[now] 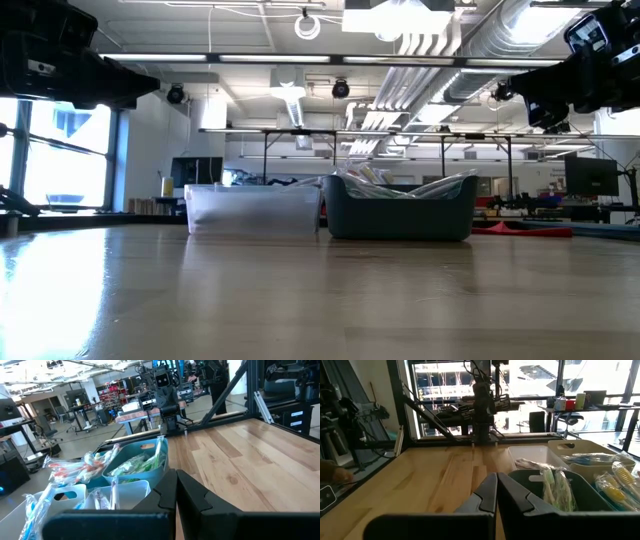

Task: Pick & Place Toothbrushes
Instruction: Return to Home Position

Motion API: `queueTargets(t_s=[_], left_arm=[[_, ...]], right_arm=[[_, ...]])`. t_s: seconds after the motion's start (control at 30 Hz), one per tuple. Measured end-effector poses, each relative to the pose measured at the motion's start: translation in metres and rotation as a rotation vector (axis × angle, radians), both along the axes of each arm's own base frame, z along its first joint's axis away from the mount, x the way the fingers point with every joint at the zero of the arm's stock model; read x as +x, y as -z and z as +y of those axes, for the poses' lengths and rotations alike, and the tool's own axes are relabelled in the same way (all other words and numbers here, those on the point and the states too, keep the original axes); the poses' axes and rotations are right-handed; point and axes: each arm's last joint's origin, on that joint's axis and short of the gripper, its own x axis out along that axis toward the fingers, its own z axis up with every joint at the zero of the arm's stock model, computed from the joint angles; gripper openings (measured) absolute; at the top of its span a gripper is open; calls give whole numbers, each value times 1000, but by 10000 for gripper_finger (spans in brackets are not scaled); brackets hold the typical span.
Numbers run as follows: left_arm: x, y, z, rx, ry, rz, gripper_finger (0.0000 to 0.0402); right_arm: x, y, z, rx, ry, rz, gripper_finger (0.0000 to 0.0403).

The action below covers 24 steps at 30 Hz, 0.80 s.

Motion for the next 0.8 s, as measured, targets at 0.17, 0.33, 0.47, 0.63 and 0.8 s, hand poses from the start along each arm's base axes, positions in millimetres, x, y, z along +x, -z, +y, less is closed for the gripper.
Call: queueTargets(t_s=[0.17, 0.33, 0.47, 0.63, 0.8], left_arm=[[0, 0, 0, 0, 0, 0, 0], [0, 0, 0, 0, 0, 0, 0], [0, 0, 0, 0, 0, 0, 0], [0, 0, 0, 0, 0, 0, 0], [0, 0, 0, 0, 0, 0, 0]], right_arm=[[0, 0, 0, 0, 3, -4, 4], [0, 0, 0, 0, 3, -5, 4], [0, 0, 0, 0, 3, -6, 4], [0, 0, 0, 0, 3, -6, 4], [0, 0, 0, 0, 3, -7, 4]])
